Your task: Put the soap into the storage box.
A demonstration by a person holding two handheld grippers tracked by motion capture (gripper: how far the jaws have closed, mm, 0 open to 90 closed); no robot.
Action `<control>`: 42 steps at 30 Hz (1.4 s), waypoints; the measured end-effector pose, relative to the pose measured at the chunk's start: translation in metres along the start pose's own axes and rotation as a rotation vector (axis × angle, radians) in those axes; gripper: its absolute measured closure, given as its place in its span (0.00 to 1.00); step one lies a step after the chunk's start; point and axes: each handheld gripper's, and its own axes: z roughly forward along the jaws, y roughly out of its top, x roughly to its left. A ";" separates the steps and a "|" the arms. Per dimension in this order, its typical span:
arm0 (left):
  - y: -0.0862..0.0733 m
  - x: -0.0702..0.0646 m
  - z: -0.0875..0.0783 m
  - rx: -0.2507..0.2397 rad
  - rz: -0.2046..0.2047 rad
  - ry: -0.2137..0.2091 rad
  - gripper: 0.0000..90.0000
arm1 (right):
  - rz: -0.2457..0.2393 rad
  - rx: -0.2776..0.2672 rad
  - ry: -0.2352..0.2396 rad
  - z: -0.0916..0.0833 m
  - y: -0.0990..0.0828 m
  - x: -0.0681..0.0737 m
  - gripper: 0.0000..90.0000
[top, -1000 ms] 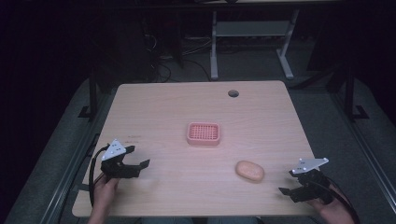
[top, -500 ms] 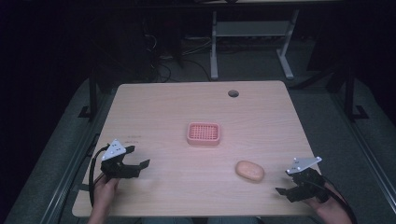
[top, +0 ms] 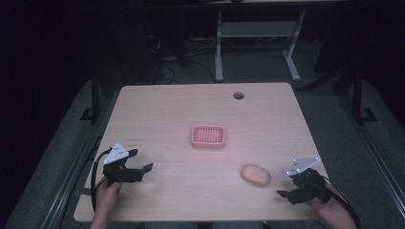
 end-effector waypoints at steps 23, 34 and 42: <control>0.000 0.001 -0.001 -0.003 0.001 0.005 0.16 | -0.074 0.027 0.024 0.003 0.027 0.004 0.27; 0.000 0.001 -0.001 -0.002 -0.002 0.004 0.16 | -0.132 0.052 0.035 0.011 0.046 0.006 0.26; 0.000 0.001 -0.001 -0.002 -0.002 0.003 0.16 | -0.158 0.073 0.050 0.018 0.058 0.008 0.25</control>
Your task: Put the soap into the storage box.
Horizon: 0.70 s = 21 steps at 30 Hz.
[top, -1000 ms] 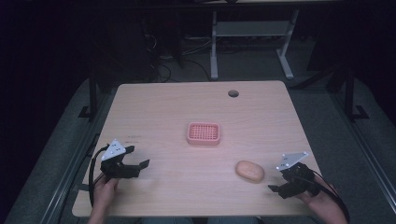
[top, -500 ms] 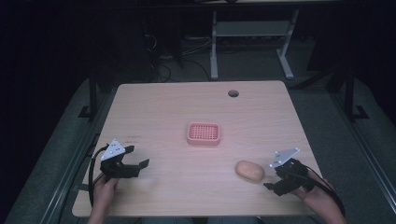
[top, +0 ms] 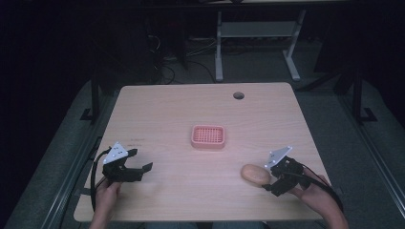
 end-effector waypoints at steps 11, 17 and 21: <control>0.000 0.000 0.000 -0.005 -0.001 0.001 0.16 | -0.048 0.040 0.006 0.009 0.020 -0.002 0.25; 0.000 0.000 0.000 -0.009 -0.006 0.001 0.16 | -0.057 0.050 0.015 0.012 0.027 -0.005 0.25; 0.000 0.000 0.000 -0.008 -0.002 0.000 0.16 | -0.067 0.062 0.024 0.016 0.031 -0.006 0.25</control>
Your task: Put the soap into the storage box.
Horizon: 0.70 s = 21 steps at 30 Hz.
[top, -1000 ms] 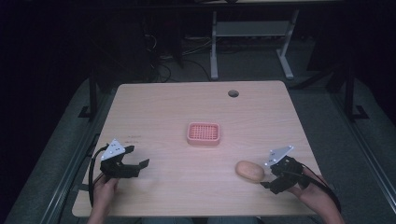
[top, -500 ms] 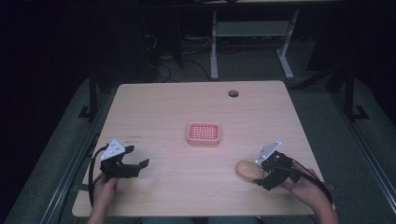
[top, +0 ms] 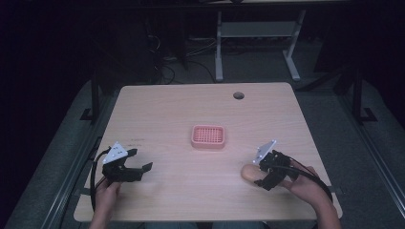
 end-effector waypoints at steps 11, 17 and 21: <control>0.000 0.001 0.000 -0.002 -0.004 0.000 0.16 | -0.021 0.051 0.026 0.011 0.012 -0.002 0.25; 0.000 0.001 0.000 0.003 -0.004 0.000 0.16 | -0.021 0.080 0.036 0.018 0.014 -0.003 0.25; 0.000 0.000 0.000 0.004 -0.004 0.000 0.16 | -0.029 0.099 0.035 0.022 0.015 -0.003 0.26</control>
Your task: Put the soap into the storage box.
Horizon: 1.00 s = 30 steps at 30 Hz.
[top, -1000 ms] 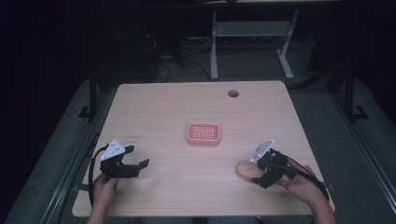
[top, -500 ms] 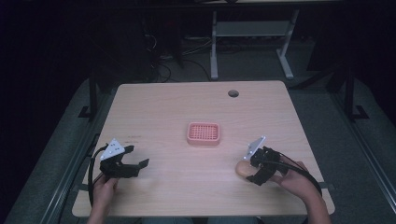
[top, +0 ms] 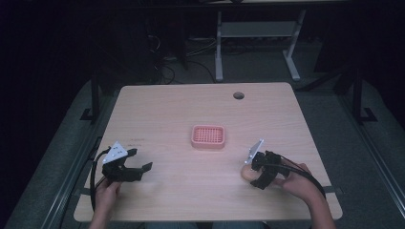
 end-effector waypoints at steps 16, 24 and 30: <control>0.000 0.000 -0.001 -0.004 0.001 0.001 0.16 | 0.005 0.019 0.036 0.003 0.003 -0.004 0.35; 0.000 0.001 -0.001 -0.007 -0.001 0.003 0.16 | -0.011 0.025 0.055 0.003 0.005 -0.005 0.35; 0.000 0.001 -0.002 -0.007 -0.002 0.003 0.16 | -0.019 0.028 0.046 -0.001 0.007 -0.004 0.35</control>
